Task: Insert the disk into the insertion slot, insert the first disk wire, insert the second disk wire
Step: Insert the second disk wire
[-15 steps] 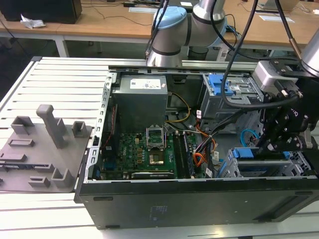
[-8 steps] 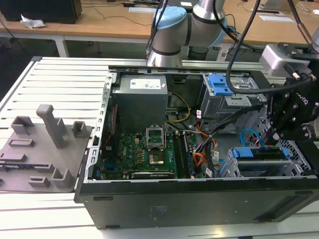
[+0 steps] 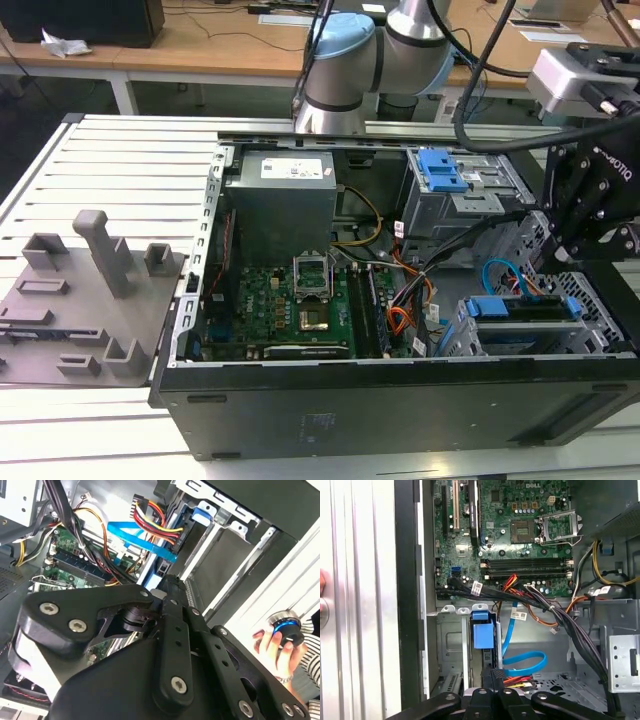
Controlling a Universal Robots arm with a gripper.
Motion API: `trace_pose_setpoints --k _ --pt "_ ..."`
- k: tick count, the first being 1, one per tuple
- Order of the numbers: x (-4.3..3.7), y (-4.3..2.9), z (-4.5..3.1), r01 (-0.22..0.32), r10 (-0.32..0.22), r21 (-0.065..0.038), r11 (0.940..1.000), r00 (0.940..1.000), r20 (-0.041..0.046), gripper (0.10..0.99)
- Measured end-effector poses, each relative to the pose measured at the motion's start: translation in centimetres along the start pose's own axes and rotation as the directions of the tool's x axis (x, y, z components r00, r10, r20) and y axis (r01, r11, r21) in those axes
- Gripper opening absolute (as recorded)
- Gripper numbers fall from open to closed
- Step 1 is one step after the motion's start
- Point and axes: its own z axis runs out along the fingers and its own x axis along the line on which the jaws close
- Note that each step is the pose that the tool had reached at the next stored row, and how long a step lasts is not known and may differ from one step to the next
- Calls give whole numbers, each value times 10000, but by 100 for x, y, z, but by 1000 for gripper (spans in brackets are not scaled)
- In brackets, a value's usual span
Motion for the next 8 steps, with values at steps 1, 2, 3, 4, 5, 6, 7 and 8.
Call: trace_pose_setpoints --k 1,2,3,4,5,6,7,8 --pt "0 8 0 0 0 5 10000 10000 0 106" --pt "1 16 -1 -1 1 9 10000 10000 -2 106" --pt "2 17 -2 0 0 10 10000 10000 -2 106" --pt "1 17 -1 1 -1 10 10000 10000 -3 106" --pt "1 19 -2 -1 1 10 10000 10000 -3 106" --pt "1 19 -1 0 0 9 10000 10000 -2 106" --pt "1 20 -1 -1 1 10 10000 10000 -1 106" --pt "1 20 -1 0 0 9 10000 10000 -2 106"
